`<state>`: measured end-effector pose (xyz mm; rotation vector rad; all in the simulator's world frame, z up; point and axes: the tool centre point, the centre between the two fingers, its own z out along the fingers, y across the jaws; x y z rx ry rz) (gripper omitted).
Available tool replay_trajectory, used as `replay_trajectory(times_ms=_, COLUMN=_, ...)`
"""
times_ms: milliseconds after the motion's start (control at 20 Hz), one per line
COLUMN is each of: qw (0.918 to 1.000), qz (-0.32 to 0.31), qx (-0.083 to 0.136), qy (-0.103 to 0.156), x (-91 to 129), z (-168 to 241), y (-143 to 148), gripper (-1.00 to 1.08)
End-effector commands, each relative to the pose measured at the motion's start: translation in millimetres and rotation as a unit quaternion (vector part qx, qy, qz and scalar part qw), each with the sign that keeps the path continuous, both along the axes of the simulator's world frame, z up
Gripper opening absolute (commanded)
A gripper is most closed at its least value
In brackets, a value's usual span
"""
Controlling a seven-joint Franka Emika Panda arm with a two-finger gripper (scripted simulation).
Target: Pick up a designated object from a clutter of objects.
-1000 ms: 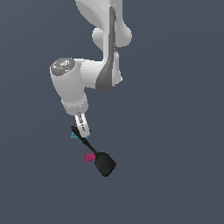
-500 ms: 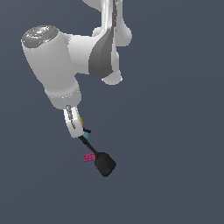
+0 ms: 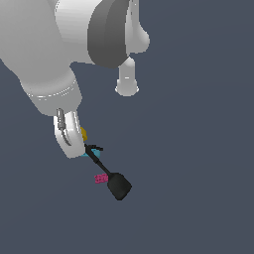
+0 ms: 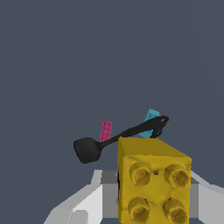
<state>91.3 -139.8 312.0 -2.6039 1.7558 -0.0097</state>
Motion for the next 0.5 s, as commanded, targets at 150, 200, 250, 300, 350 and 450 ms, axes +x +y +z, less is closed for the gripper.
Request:
replay_trajectory(times_ms=150, qw=1.0, qz=0.0, qx=0.001, qy=0.001, x=16, z=28, y=-1, gripper=-1.0)
replay_trajectory(times_ms=200, qw=1.0, qz=0.0, qx=0.001, qy=0.002, x=18, z=32, y=-1, gripper=-1.0)
replay_trajectory(times_ms=250, qw=1.0, qz=0.0, qx=0.001, qy=0.002, x=20, z=35, y=-1, gripper=-1.0)
replay_trajectory(times_ms=300, qw=1.0, qz=0.0, qx=0.001, qy=0.002, x=22, z=38, y=-1, gripper=-1.0)
replay_trajectory(times_ms=350, qw=1.0, qz=0.0, qx=0.001, qy=0.002, x=23, z=41, y=-1, gripper=-1.0)
replay_trajectory(times_ms=450, qw=1.0, qz=0.0, qx=0.001, qy=0.002, x=26, z=46, y=-1, gripper=-1.0)
